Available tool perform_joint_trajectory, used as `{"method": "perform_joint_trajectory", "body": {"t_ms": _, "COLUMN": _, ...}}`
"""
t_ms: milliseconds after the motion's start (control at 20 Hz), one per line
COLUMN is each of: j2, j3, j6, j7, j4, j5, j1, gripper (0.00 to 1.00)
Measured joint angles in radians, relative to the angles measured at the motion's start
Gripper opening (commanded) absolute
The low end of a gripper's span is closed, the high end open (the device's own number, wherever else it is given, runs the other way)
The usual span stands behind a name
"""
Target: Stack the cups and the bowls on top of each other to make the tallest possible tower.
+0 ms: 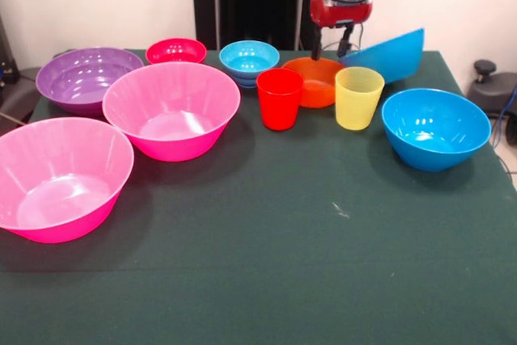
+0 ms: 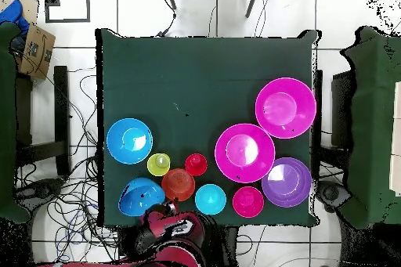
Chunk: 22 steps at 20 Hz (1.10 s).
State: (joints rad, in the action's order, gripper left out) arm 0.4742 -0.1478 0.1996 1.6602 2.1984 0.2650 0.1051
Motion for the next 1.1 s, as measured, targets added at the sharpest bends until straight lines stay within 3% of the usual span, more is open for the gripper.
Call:
{"method": "perform_joint_trajectory", "body": {"t_ms": 450, "j2": -0.066, "j3": 0.058, "j6": 0.0, "j7": 0.0, "j4": -0.012, "j5": 0.066, "j1": -0.1, "gripper": 1.0}}
{"method": "perform_joint_trajectory", "body": {"t_ms": 1100, "j2": -0.064, "j3": 0.12, "j6": -0.002, "j7": 0.0, "j4": -0.014, "j5": 0.073, "j1": -0.137, "gripper": 1.0}}
